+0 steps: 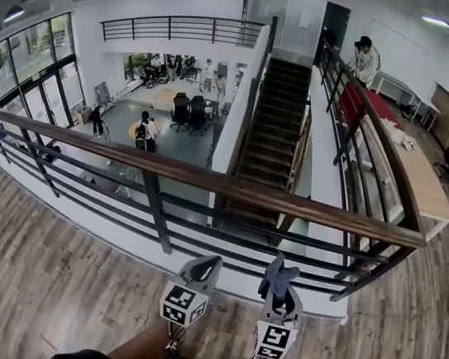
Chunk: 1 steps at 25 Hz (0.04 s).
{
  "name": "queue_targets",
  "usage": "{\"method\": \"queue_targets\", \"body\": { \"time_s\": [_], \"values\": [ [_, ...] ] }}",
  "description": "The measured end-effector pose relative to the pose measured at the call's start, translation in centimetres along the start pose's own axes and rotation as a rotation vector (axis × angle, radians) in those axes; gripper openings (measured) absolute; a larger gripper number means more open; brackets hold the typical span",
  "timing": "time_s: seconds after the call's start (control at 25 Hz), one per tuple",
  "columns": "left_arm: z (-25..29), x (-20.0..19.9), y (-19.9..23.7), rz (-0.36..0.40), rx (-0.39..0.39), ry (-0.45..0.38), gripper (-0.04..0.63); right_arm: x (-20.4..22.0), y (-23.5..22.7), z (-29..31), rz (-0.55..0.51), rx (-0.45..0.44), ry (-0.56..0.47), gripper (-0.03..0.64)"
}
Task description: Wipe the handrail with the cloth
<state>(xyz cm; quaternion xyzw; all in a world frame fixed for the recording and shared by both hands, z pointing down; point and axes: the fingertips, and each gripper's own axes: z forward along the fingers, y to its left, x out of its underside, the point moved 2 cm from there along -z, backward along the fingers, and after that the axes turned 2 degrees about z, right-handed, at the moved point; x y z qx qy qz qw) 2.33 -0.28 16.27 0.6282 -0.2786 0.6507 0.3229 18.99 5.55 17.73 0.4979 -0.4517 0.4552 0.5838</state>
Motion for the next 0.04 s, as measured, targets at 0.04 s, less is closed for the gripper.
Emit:
{"method": "queue_targets", "body": {
  "time_s": [0.04],
  "values": [
    [0.02, -0.19, 0.15, 0.003, -0.002, -0.005, -0.002, -0.21, -0.04, 0.17, -0.003, 0.003, -0.006, 0.103]
  ]
}}
